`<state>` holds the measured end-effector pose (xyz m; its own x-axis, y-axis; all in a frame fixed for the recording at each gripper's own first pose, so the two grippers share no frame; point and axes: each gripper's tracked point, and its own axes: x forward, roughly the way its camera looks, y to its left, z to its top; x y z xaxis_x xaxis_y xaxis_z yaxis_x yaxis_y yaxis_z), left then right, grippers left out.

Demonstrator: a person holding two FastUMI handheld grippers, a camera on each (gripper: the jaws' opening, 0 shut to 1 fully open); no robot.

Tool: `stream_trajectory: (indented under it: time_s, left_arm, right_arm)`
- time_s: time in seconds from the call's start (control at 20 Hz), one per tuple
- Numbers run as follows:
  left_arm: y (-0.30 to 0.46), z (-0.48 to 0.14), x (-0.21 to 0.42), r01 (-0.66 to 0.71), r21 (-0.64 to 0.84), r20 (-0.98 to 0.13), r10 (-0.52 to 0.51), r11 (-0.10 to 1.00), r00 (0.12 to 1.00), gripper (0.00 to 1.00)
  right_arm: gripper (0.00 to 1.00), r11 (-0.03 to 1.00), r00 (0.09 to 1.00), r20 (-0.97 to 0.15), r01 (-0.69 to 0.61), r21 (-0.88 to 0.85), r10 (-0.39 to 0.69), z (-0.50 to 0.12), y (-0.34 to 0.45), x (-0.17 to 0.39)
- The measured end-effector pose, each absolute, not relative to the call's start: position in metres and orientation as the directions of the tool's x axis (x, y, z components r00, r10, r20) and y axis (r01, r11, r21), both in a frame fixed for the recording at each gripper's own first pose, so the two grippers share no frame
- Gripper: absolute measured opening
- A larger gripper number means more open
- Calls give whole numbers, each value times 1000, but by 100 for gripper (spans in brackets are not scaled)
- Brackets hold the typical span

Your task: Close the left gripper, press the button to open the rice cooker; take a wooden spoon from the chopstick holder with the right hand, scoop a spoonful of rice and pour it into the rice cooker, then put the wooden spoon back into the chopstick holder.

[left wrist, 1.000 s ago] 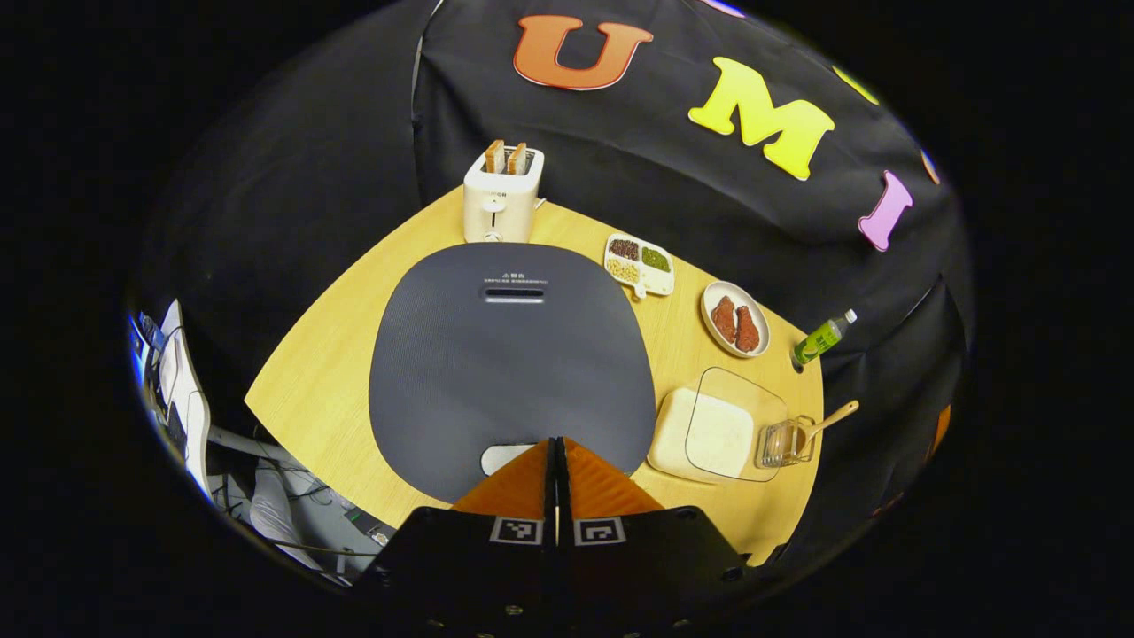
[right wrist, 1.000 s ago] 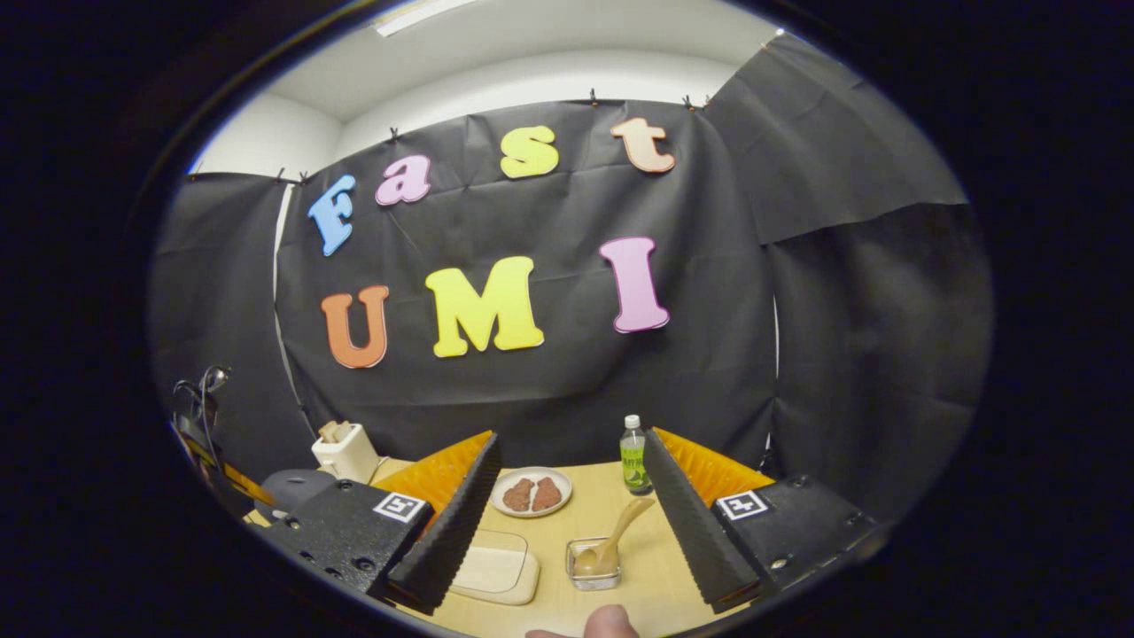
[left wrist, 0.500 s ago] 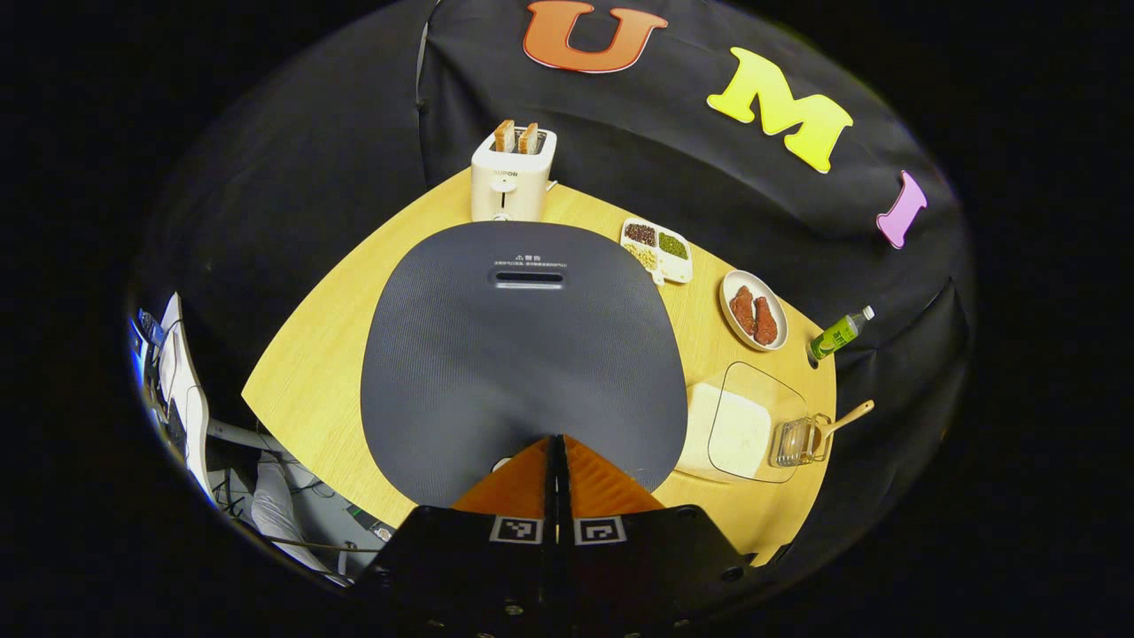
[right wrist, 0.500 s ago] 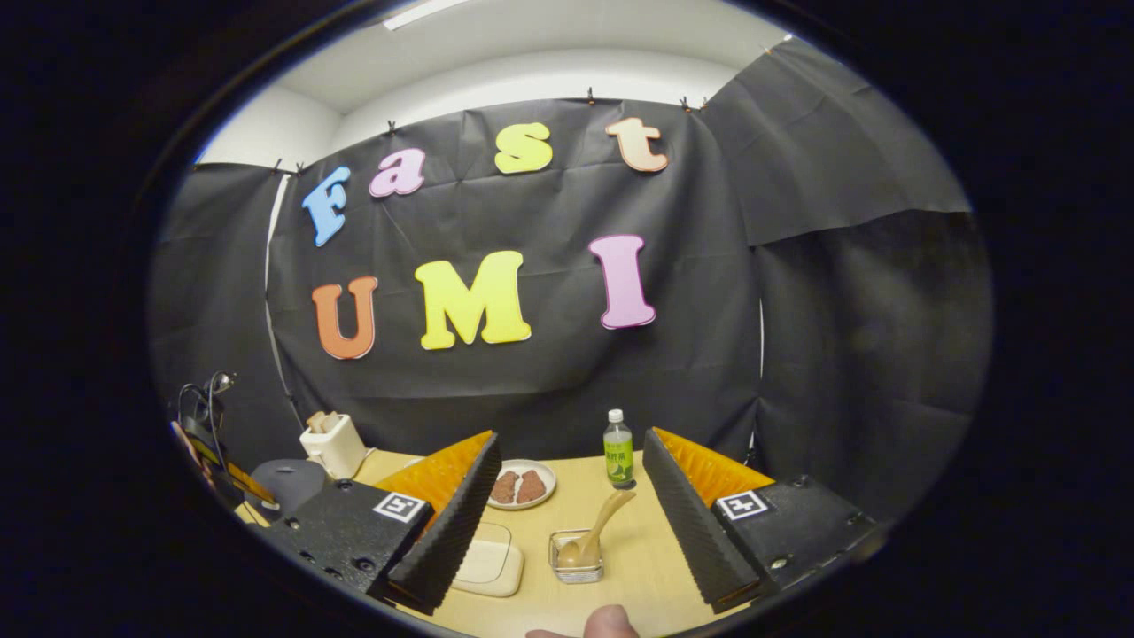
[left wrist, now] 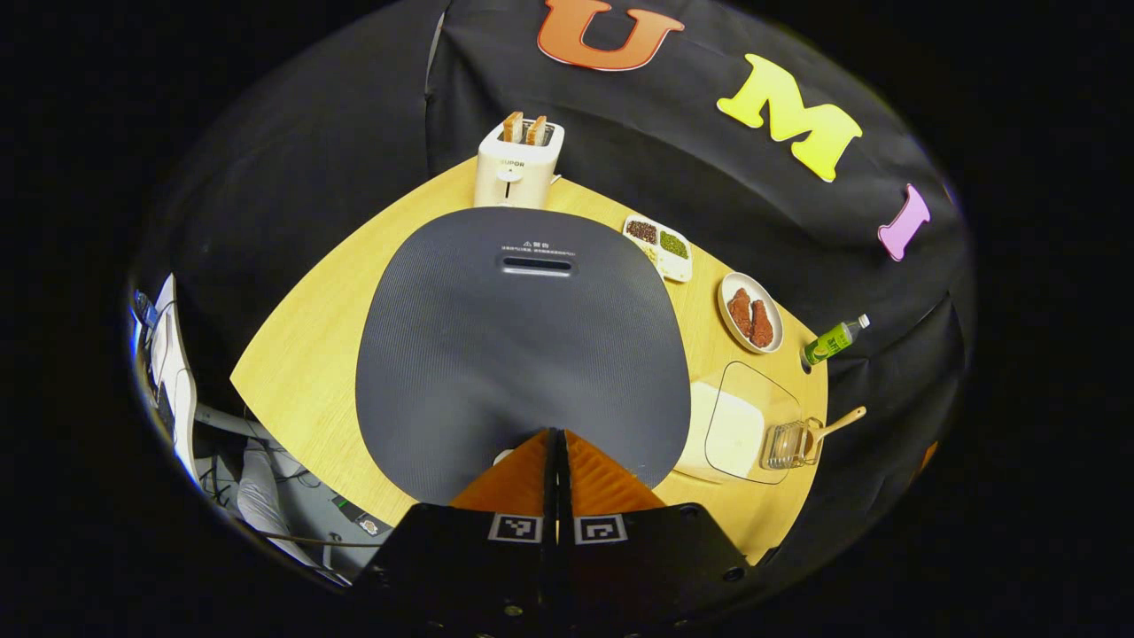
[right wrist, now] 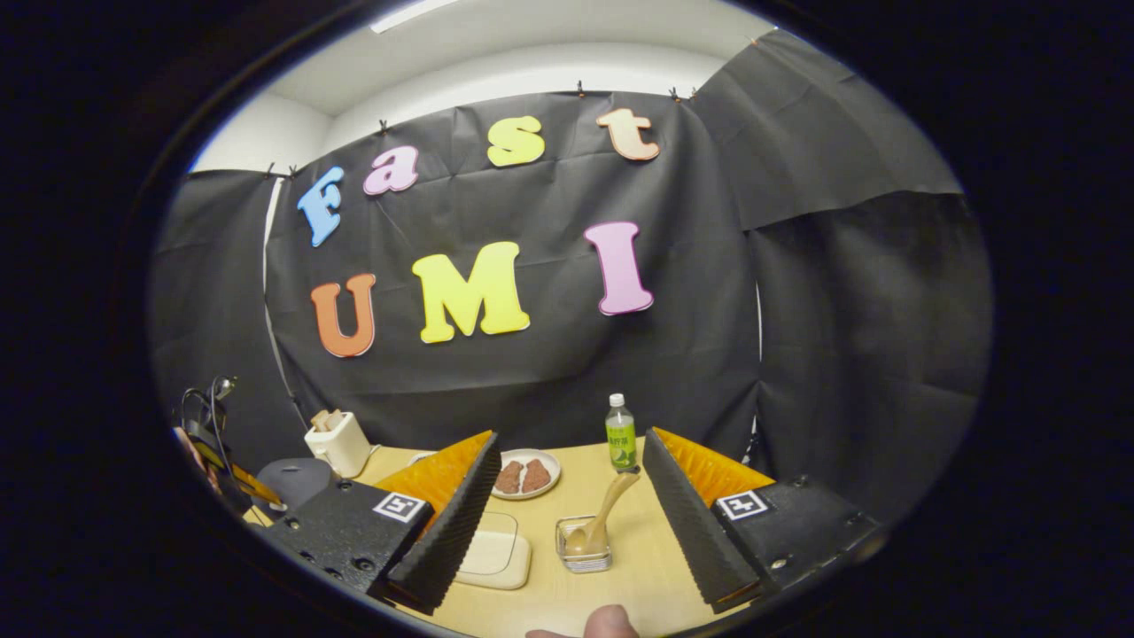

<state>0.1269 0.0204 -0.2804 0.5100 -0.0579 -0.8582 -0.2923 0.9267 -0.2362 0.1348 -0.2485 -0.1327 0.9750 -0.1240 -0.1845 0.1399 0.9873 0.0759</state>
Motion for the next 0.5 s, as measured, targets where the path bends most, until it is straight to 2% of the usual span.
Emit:
stream_trajectory:
  time_s: [0.2, 0.45, 0.5]
  left_arm:
    - [17, -260, 132, -278, -201, -827, -10, 939, 562, 0]
    - [20, -195, 157, -246, -134, -688, 89, 960, 720, 2]
    - [17, -178, 165, -257, -150, -651, 101, 955, 753, 11]
  right_arm:
    - [100, 984, 976, -151, 167, 61, -156, -119, -264, 132]
    - [100, 980, 972, -150, 191, 55, -181, -116, -273, 128]
    - [100, 980, 972, -149, 192, 51, -183, -115, -274, 128]
